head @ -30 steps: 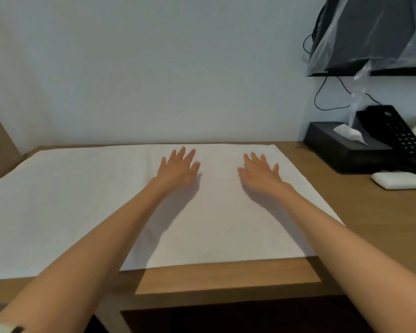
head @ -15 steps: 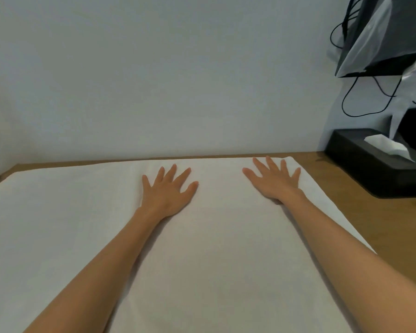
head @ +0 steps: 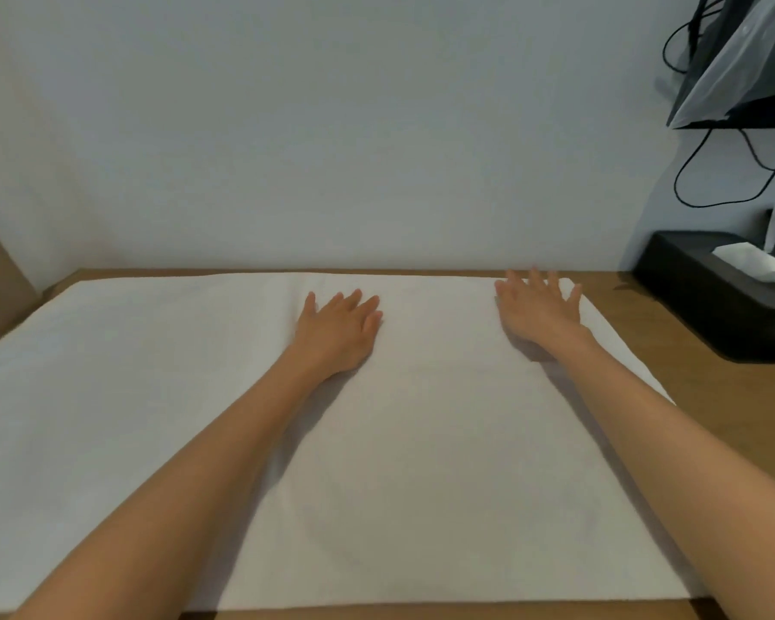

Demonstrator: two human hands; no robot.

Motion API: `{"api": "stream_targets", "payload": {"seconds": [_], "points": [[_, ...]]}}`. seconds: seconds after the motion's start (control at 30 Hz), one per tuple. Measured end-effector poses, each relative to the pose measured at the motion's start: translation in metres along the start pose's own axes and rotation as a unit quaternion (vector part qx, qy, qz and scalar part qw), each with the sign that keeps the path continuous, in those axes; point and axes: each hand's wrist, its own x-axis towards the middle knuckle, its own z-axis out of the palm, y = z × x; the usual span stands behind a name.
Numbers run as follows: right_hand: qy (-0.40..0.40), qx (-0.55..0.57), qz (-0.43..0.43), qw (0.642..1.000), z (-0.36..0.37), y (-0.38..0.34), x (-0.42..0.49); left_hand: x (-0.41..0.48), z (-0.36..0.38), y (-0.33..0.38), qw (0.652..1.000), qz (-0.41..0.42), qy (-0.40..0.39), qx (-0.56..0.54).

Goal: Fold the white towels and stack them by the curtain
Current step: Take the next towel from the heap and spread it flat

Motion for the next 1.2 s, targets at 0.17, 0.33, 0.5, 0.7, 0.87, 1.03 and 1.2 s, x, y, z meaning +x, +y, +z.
{"api": "stream_targets", "payload": {"seconds": [0.17,0.33,0.5,0.7,0.87,1.03,1.2], "points": [[-0.013,0.023,-0.152,0.988,0.009,-0.081,-0.029,-0.020,-0.014,-0.042,0.990,-0.078,0.083,-0.087],[-0.060,0.036,-0.183,0.981,0.038,-0.165,-0.061,-0.047,-0.007,-0.082,0.985,-0.146,-0.006,-0.096],[-0.045,0.014,-0.130,0.990,0.053,-0.170,-0.066,-0.056,0.003,-0.091,0.989,-0.145,-0.008,-0.022],[-0.027,0.017,-0.127,0.991,0.054,-0.155,-0.063,-0.060,0.003,-0.100,0.989,-0.149,-0.004,-0.022],[-0.020,0.033,-0.131,0.991,0.051,-0.154,-0.065,-0.068,-0.007,-0.099,0.989,-0.116,0.024,-0.087],[0.045,0.059,-0.156,0.985,0.041,-0.162,-0.077,-0.104,-0.034,-0.127,0.964,-0.143,0.135,-0.177],[0.077,0.127,-0.250,0.957,0.026,-0.206,-0.103,-0.152,-0.062,-0.177,0.948,-0.184,0.196,-0.169]]}}
